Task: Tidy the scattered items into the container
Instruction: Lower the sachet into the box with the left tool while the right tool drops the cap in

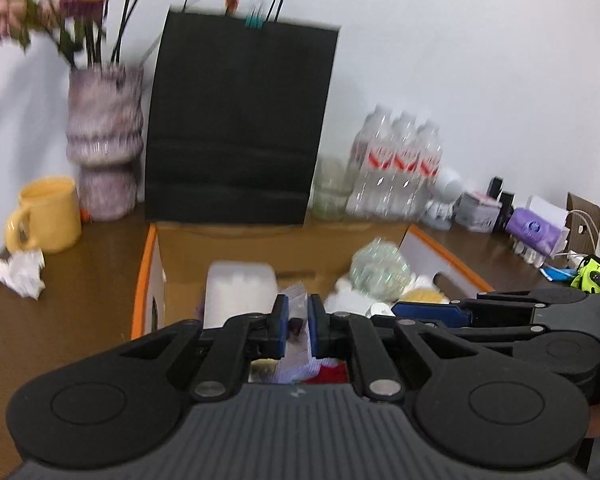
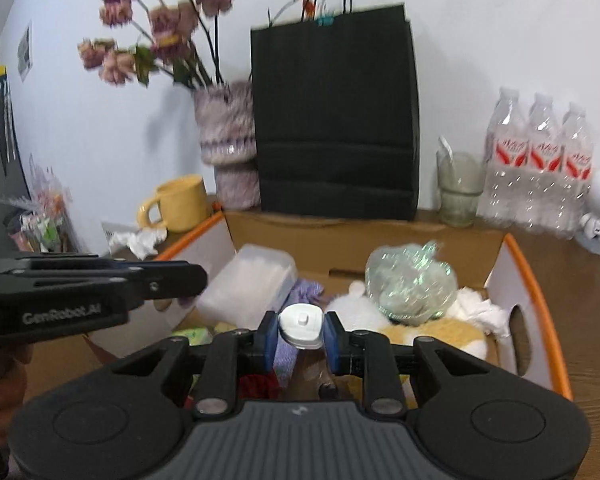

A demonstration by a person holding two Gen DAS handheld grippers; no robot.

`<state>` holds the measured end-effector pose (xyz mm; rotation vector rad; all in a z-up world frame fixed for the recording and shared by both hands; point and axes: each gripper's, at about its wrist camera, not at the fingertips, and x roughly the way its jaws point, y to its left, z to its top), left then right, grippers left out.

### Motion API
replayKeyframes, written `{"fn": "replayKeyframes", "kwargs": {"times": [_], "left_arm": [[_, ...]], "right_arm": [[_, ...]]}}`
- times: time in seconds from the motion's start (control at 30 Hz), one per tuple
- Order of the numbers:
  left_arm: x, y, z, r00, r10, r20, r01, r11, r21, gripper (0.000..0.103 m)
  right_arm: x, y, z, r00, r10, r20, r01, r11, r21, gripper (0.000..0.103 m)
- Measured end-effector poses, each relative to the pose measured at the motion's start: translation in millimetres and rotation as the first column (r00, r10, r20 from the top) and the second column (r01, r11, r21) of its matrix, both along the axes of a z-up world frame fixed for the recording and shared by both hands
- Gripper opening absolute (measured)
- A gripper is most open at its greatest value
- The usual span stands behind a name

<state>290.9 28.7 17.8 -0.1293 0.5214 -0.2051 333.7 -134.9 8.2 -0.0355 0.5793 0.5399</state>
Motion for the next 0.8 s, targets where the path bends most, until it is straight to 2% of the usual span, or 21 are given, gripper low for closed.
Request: {"fn": "replayKeyframes", "kwargs": {"times": [0.23,0.3,0.33,0.37,0.43,0.5,0.53,0.57,0.6,0.63,0.73,0.8], "left_arm": [[9,0,-16,0.998,-0.002,-0.062,0.003,1.000,0.013,0.013],[7,-1,-15,0.998,0.006,-0.060,-0.004,1.000,0.023,0.021],[6,-2,-14,0.998,0.011,-0.058,-0.010,1.000,0.026,0.036],[5,-2,-13,0.998,0.019,-0.053,-0.017,1.000,0.026,0.048],[1,-3,-10,0.999,0.028,-0.035,-0.027,0.999,0.031,0.055],[-2,-3,-6,0.999,0.036,-0.020,-0.035,0.999,0.037,0.069],[-3,-3,-4,0.999,0.047,-0.013,-0.046,0.998,0.043,0.082],[-5,-3,-3,0.998,0.057,-0.004,-0.057,0.997,0.051,0.090],[-6,-4,-2,0.998,0.065,0.002,-0.065,0.996,0.060,0.093],[-7,-4,0,0.997,0.073,0.007,-0.074,0.995,0.066,0.103],[-8,-6,2,0.996,0.091,0.018,-0.093,0.992,0.081,0.103],[-10,-6,2,0.994,0.107,0.024,-0.109,0.991,0.080,0.103]], "right_arm": [[4,1,-13,0.999,0.001,-0.036,-0.002,1.000,-0.017,0.024],[4,1,-14,0.999,-0.006,-0.038,0.005,1.000,-0.025,0.027],[4,0,-15,0.999,-0.011,-0.037,0.010,0.999,-0.030,0.029],[3,-1,-14,0.999,-0.015,-0.035,0.014,0.999,-0.032,0.037],[1,-4,-12,0.999,-0.019,-0.031,0.019,1.000,-0.024,0.054],[-3,-6,-8,0.999,-0.037,-0.016,0.037,0.999,-0.023,0.078],[-5,-7,-7,0.999,-0.049,-0.003,0.049,0.998,-0.029,0.082],[-6,-8,-5,0.998,-0.059,0.009,0.060,0.997,-0.038,0.087],[-7,-9,-3,0.998,-0.067,0.016,0.068,0.997,-0.044,0.091],[-8,-11,-2,0.997,-0.074,0.018,0.075,0.996,-0.046,0.092],[-7,-15,0,0.995,-0.101,0.012,0.102,0.993,-0.054,0.103],[-6,-17,0,0.993,-0.120,0.008,0.120,0.991,-0.066,0.103]]}}
